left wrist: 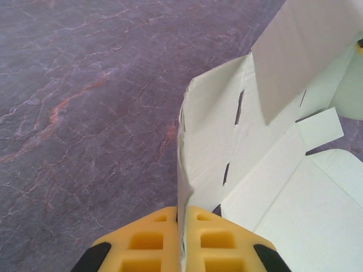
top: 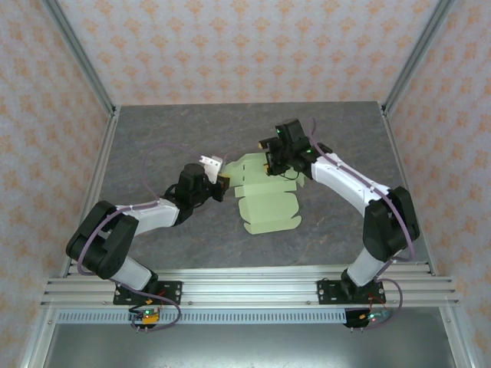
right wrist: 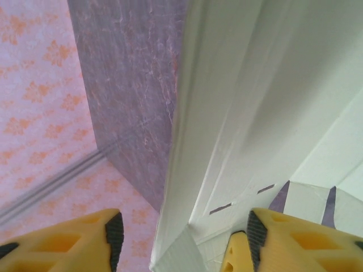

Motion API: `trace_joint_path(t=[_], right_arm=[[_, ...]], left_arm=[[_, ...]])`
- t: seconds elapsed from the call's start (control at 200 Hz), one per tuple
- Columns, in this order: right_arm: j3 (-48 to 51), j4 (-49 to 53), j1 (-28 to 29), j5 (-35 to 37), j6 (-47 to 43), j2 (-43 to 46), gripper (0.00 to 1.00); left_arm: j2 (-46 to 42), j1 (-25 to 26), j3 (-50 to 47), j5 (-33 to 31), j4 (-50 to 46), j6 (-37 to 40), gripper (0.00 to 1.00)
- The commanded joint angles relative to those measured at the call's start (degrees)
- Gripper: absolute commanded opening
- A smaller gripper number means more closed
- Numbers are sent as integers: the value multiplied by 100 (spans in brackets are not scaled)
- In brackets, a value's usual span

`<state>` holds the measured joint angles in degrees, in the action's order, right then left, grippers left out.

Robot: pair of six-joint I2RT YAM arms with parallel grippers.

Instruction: Fold the paper box

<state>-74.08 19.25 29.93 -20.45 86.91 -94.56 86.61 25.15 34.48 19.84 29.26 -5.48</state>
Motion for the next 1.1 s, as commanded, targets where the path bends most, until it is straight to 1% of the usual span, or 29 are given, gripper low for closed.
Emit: trace_joint_path(t=[0.0, 0.05, 0.185, 0.2, 0.255, 0.3, 0.35, 0.4, 0.46, 0.516, 0.596, 0.636, 0.711, 0.746, 0.811, 0.901, 0.956, 1.096], right_arm=[[-139, 5, -31, 146, 244, -180, 38], [-115, -106, -34, 68, 256, -244, 32], [89, -621, -49, -96, 392, -352, 32], [102, -645, -49, -105, 409, -360, 30], [146, -731, -49, -84, 415, -348, 19], [184, -753, -45, -16, 376, -313, 13], [219, -756, -49, 89, 329, -269, 6], [260, -803, -56, 144, 260, -246, 3], [348, -1032, -66, 113, 94, -233, 2], [508, -1400, -88, 23, -11, -234, 2], [873, -2307, -148, -199, -41, -242, 3], [1111, -2869, -163, -260, -49, -247, 2], [1487, -3786, -189, -336, -100, -260, 3], [1615, -4136, -203, -388, -214, -270, 3], [1700, -4287, -204, -457, -555, -243, 3], [1868, -4326, -208, -441, -994, -89, 7], [1991, -4476, -211, -472, -1188, -14, 8], [2242, -5023, -211, -835, -1427, -38, 9]], left_arm=[[-42, 49, -40, -278, 491, 98, 0], [2, 51, -29, -261, 518, 53, 0], [90, 56, -15, -266, 619, -15, 0], [95, 55, 2, -269, 596, -22, 0], [141, 51, 45, -262, 531, -44, 0], [182, 57, 59, -206, 543, -80, 0], [224, 55, 67, -178, 555, -105, 4], [233, 51, 51, -200, 539, -157, 11], [196, 47, 4, -228, 537, -192, 20], [139, 50, -52, -233, 525, -190, 26], [24, 45, -106, -186, 390, -122, 31], [-64, 47, -144, -123, 316, -73, 36], [-285, 42, -299, -84, 343, -97, 49], [-402, 43, -379, -97, 348, -131, 53], [-644, 34, -518, -175, 274, -173, 56], [-971, 24, -689, -388, 122, -156, 58], [-1117, -11, -779, -520, 34, -130, 59], [-1264, -164, -1005, -516, 160, -130, 59]])
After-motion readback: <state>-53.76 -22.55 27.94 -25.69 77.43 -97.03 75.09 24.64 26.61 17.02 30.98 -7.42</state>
